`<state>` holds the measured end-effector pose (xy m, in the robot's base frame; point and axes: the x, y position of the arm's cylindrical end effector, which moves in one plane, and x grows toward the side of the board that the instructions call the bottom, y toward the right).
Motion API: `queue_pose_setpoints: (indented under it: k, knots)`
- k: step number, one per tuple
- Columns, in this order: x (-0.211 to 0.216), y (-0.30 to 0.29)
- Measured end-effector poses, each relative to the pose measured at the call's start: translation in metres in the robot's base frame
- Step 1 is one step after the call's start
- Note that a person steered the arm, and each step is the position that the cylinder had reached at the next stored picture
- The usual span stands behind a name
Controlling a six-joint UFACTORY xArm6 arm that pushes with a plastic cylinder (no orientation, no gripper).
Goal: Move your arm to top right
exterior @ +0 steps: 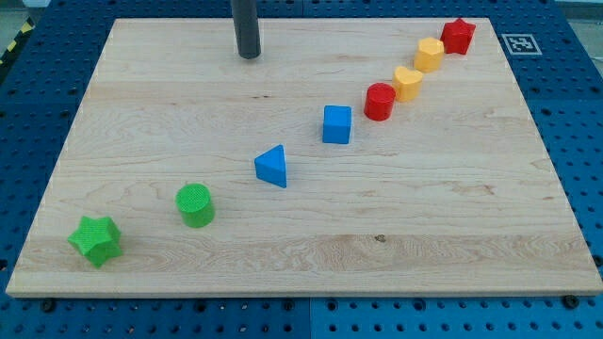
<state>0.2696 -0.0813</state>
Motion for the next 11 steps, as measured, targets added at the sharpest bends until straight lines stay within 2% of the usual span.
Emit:
queue_pose_setpoints:
  k: [2, 3, 5, 8, 10, 11]
  knots:
    - [-0.011, 0.001]
    - [-0.024, 0.033]
    - [-0.076, 0.14]
    - [-0.078, 0.234]
    - [-0.078, 0.352]
    - [-0.059, 0.382]
